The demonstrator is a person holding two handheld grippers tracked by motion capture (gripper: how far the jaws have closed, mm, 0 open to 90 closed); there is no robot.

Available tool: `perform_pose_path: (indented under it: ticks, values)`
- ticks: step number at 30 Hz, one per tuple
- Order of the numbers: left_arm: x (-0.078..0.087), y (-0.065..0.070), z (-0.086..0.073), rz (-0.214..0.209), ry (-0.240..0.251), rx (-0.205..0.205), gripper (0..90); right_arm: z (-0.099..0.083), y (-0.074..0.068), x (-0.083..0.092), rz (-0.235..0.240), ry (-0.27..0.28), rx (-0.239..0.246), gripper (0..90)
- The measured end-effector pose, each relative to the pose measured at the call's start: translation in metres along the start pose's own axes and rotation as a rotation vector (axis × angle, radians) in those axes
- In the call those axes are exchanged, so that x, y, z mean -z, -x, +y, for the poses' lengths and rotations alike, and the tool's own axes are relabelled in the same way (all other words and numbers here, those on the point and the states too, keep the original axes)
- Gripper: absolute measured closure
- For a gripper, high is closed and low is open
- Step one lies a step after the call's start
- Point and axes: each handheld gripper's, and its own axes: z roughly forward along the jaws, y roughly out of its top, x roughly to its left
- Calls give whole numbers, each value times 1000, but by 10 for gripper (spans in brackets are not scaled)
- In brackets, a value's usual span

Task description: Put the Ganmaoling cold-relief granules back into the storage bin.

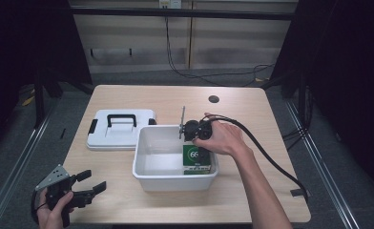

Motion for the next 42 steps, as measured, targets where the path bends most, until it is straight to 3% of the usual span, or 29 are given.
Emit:
perform_pose_path:
  ticks: [9, 19, 20, 23, 27, 30, 33, 39, 42]
  values:
    - [0, 0, 0, 2, 1, 4, 159, -7, -1, 15, 7, 127, 0, 139]
    - [-1, -1, 0, 12, 1, 9, 159, -19, -6, 21, 6, 222, -15, 152]
    - [-1, -1, 0, 13, 1, 11, 159, -23, -8, 22, -11, 271, -24, 145]
    - [-1, -2, 0, 13, 1, 7, 159, -30, -10, 26, -13, 339, -39, 152]
    - [-1, -1, 0, 11, 1, 9, 159, -40, -14, 30, -75, 425, -63, 164]
    - [-1, -1, 0, 13, 0, 10, 159, -49, -16, 31, -81, 511, -63, 164]
    - [-1, -1, 0, 13, 0, 12, 159, -56, -22, 32, -92, 552, -73, 164]
    - [-1, -1, 0, 14, 2, 7, 159, -71, -31, 42, -111, 689, -96, 166]
    - [-1, -1, 0, 14, 1, 11, 159, -82, -33, 44, -148, 728, -123, 165]
